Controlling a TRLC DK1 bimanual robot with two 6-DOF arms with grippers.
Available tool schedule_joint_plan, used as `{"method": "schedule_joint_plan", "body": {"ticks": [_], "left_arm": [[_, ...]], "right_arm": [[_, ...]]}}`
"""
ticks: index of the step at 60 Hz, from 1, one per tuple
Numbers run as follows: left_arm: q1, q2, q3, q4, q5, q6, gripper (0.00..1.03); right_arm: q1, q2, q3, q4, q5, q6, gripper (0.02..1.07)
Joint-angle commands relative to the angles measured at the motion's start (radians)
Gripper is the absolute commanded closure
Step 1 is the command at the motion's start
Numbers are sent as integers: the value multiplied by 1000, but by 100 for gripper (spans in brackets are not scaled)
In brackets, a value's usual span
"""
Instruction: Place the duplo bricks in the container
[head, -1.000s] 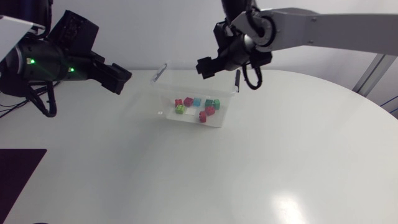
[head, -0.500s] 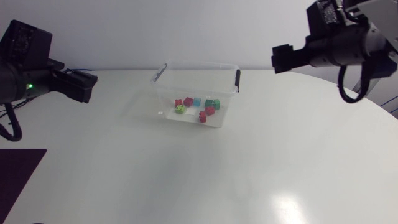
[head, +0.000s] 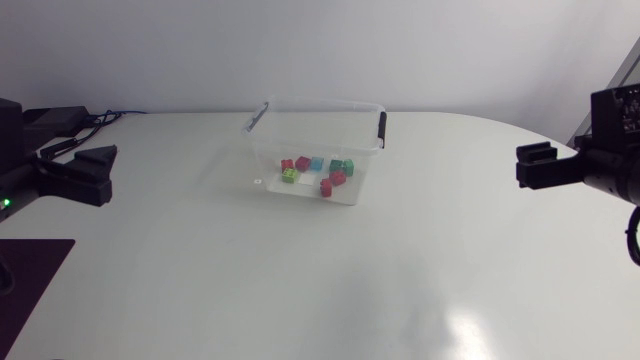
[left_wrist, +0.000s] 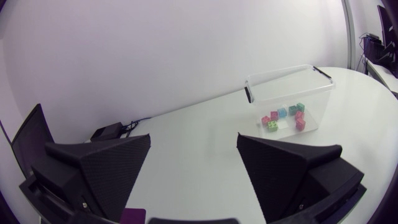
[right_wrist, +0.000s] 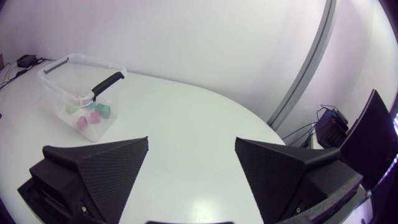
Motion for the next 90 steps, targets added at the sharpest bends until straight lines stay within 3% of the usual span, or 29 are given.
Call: {"method": "schedule_joint_plan", "body": {"ticks": [1,31,58,62,90], "left_arm": [[15,-59,-48,19,-9,-23,5],[46,-309,-215,48,-12,-16,5],[91,-465,-424,150,92,-140,5],[97,-487,-454,164,107,-157,5],[142,-645,-666,267,212,-284,5]], "right_arm": [[-29,-65,-55,18,-13,-39,7],[-72,-333,-260,101,4,-115,7],[-60,-562,-485,198,-81,28,12],[-58,-594,-516,212,-93,48,7],[-46,-827,-744,310,-179,192,7]]}}
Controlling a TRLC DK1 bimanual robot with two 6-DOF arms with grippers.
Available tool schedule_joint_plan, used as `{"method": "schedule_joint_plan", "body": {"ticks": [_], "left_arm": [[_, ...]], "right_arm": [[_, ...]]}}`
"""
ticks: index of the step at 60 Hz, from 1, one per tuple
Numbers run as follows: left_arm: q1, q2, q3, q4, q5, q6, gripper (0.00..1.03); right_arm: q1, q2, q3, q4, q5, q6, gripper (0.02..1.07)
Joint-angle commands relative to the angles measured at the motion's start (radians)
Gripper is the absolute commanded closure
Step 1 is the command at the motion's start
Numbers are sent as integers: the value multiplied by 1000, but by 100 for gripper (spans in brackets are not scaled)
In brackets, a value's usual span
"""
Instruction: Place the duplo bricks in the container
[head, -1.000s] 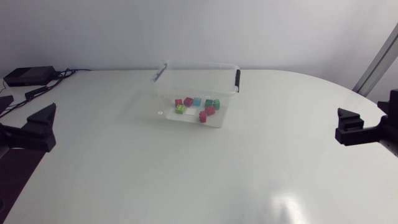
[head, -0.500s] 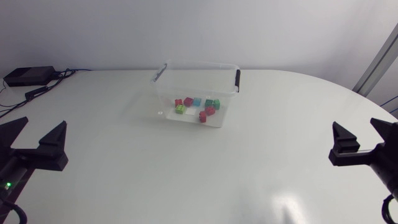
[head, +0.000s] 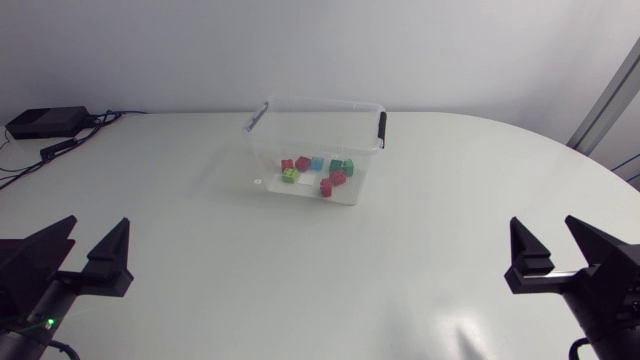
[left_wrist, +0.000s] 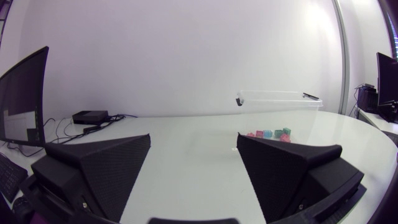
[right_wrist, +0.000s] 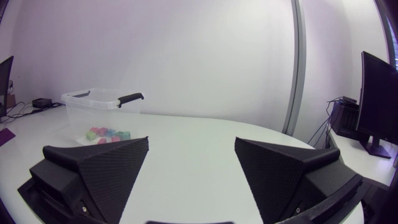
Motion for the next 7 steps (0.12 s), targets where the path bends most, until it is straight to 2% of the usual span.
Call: {"method": "schedule_joint_plan", "body": {"ticks": [1,7], "left_arm": [[9,-19,-37,23,14,-42,5],[9,-19,-37,23,14,-42,5]], "right_arm": [[7,-25,-39,21,-10,43,7],[7,-25,-39,21,-10,43,7]]}}
